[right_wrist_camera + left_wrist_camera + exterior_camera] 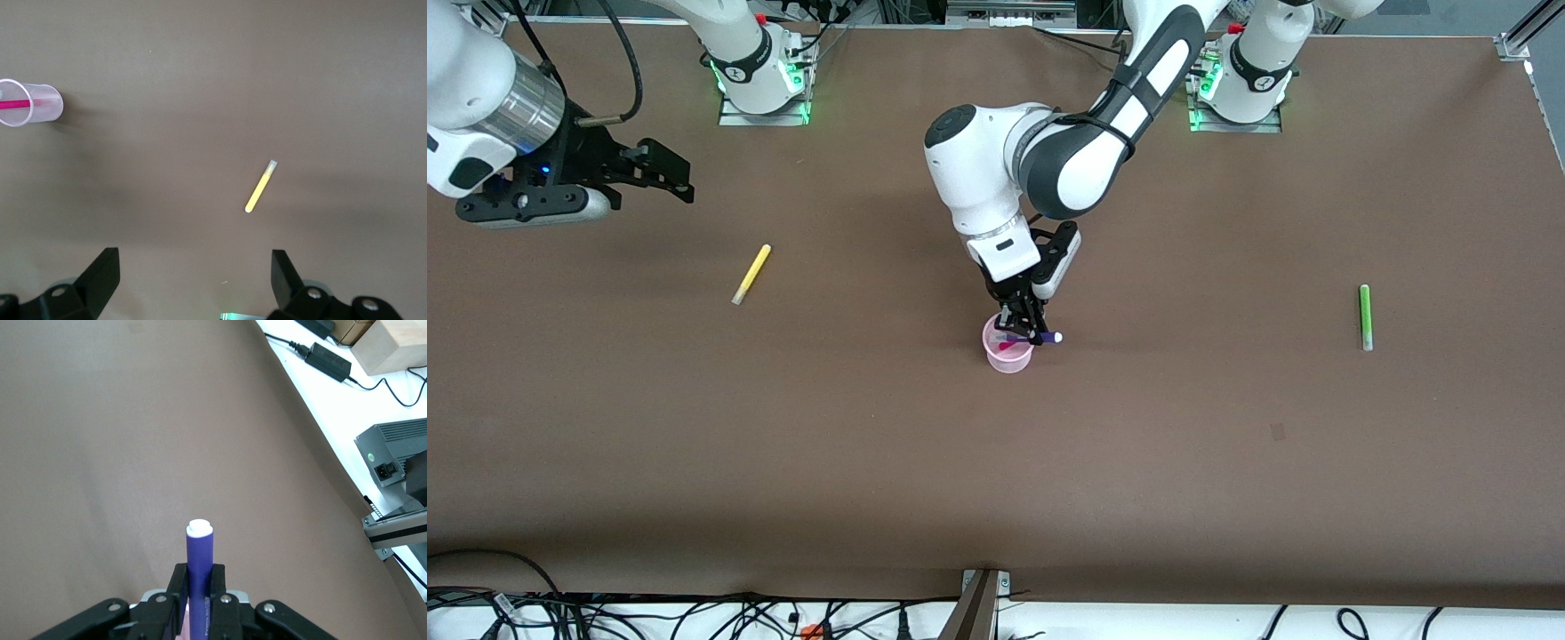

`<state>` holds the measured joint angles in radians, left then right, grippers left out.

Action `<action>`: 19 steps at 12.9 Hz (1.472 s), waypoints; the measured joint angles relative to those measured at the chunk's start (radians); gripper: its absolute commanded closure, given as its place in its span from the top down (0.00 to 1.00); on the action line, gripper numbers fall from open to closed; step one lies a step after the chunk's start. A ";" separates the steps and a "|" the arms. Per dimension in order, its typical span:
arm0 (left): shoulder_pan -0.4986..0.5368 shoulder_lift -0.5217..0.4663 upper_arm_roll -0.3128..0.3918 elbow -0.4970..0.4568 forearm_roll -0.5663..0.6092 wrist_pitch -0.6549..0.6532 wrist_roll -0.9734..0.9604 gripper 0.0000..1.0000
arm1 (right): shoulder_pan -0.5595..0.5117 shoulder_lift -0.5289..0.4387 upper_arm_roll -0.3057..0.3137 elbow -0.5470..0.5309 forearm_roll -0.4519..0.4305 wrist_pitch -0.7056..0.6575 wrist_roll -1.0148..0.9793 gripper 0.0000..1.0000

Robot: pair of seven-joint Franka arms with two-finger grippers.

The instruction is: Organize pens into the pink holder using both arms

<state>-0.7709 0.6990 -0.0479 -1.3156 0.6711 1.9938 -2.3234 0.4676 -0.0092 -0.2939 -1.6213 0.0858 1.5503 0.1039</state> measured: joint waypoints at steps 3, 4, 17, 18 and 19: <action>-0.023 0.021 0.000 0.000 0.022 -0.020 -0.004 0.00 | -0.161 -0.002 0.120 -0.006 -0.004 -0.008 -0.053 1.00; -0.031 0.029 0.000 0.000 0.034 -0.027 -0.006 0.00 | -0.229 -0.002 0.185 -0.006 -0.009 -0.008 -0.062 1.00; -0.061 0.094 0.010 0.012 0.137 -0.053 -0.012 0.65 | -0.294 0.044 0.229 0.064 -0.080 0.029 -0.036 1.00; -0.061 0.093 0.013 0.015 0.137 -0.053 -0.012 0.68 | -0.293 0.048 0.232 0.066 -0.080 0.031 -0.032 1.00; -0.061 0.093 0.015 0.018 0.137 -0.053 -0.012 0.68 | -0.292 0.048 0.237 0.069 -0.080 0.032 -0.026 1.00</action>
<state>-0.8323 0.7925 -0.0334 -1.2978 0.8085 1.9404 -2.3355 0.1756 0.0385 -0.0574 -1.5528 0.0055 1.5822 0.0779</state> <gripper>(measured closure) 0.414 0.000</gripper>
